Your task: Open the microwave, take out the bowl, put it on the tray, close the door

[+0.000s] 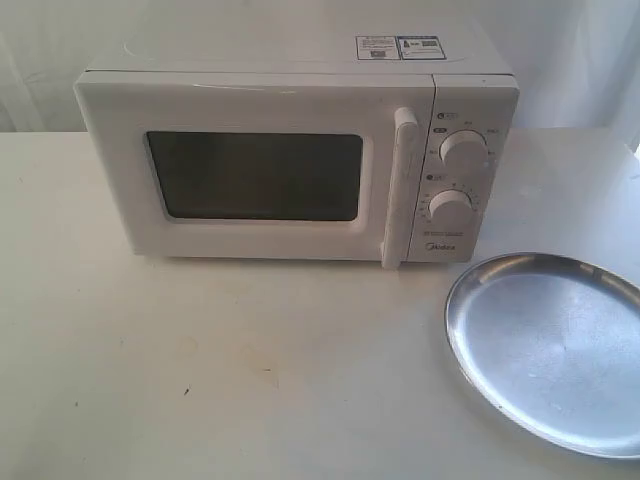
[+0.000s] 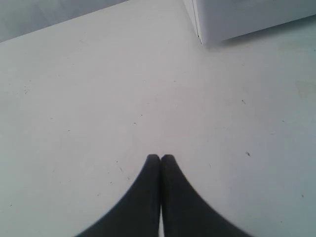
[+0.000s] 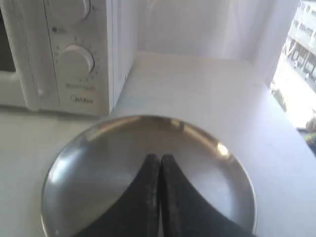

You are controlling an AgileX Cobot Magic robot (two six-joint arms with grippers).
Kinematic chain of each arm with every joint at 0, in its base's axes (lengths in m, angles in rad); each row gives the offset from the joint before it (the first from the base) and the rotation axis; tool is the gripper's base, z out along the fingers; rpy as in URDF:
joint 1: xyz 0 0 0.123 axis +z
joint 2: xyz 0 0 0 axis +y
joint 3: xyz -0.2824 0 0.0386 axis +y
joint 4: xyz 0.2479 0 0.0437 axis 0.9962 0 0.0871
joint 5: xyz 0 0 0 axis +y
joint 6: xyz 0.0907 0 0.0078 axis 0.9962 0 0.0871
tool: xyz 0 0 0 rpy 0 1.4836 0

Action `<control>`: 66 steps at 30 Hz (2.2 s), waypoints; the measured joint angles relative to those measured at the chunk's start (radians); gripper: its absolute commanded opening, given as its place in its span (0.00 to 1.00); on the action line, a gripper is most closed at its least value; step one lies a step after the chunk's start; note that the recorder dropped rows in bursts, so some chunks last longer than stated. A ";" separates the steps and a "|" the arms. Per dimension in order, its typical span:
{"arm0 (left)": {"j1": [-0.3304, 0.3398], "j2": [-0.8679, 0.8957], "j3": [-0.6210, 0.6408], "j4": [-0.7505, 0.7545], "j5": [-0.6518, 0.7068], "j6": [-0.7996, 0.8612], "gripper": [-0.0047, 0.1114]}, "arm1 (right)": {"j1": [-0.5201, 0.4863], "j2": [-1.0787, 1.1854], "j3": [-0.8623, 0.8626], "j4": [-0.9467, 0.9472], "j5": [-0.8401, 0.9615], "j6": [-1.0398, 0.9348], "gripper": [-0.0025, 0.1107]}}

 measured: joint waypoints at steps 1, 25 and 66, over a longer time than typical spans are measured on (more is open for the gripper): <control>0.000 0.000 0.000 0.000 0.000 0.000 0.04 | 0.000 0.000 0.003 -0.002 -0.046 0.000 0.02; 0.000 0.000 0.000 0.000 0.000 0.000 0.04 | 0.000 0.910 -0.359 -0.372 -1.011 0.400 0.02; 0.000 0.000 0.000 0.000 0.000 0.000 0.04 | 0.123 1.905 -0.671 -0.611 -1.418 0.154 0.02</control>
